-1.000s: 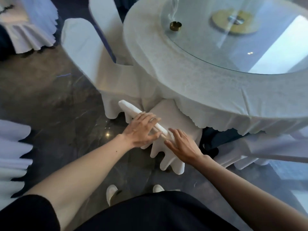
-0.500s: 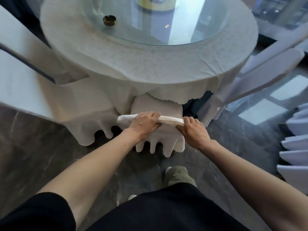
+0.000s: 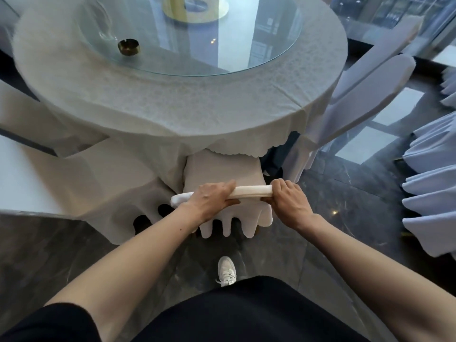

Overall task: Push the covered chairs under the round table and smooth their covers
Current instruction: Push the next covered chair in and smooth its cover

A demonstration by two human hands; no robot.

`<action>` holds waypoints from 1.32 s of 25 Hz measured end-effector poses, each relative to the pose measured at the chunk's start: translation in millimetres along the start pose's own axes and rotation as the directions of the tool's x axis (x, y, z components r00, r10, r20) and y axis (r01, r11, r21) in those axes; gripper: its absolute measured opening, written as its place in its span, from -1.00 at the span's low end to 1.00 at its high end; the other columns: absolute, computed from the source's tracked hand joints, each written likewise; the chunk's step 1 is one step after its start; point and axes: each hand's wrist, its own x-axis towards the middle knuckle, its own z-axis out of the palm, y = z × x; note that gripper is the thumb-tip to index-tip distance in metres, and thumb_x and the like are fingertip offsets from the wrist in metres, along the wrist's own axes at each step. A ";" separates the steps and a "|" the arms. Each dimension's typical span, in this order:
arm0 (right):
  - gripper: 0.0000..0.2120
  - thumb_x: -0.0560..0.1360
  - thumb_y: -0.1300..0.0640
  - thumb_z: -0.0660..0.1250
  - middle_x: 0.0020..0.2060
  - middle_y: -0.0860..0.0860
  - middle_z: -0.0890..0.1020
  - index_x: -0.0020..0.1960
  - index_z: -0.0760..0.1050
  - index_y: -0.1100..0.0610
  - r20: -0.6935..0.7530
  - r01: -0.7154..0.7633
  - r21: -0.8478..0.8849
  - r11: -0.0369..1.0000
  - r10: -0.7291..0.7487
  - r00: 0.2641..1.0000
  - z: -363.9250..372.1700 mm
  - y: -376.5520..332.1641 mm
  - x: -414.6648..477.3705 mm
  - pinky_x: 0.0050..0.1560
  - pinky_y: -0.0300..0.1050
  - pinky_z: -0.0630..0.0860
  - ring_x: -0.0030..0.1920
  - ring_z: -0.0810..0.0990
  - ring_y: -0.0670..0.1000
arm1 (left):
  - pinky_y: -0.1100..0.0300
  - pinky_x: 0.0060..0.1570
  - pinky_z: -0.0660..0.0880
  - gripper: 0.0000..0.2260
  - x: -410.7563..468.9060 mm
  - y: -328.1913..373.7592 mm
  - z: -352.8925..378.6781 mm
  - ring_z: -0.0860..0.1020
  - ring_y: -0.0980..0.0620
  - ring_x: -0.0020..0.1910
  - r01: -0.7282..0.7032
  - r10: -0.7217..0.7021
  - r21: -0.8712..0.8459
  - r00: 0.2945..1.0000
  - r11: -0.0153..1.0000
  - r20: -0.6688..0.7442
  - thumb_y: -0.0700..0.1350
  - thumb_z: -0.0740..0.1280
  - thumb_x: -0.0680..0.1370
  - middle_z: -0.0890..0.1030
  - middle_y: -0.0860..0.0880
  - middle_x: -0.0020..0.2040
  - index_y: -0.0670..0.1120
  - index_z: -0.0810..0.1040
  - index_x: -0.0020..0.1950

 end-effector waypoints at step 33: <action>-0.58 0.57 -0.27 0.06 -0.03 -0.02 0.54 0.12 0.40 0.06 -0.167 -0.048 0.296 0.954 0.101 0.981 58.8 -199.7 -164.4 -0.02 -0.09 0.31 -0.07 0.48 -0.01 | 0.21 -0.44 0.21 -0.55 -199.5 -67.6 -8.1 0.27 0.08 -0.52 -0.268 0.282 0.132 0.955 0.954 -0.097 0.40 0.18 0.45 0.41 0.12 -0.42 0.01 0.36 -0.11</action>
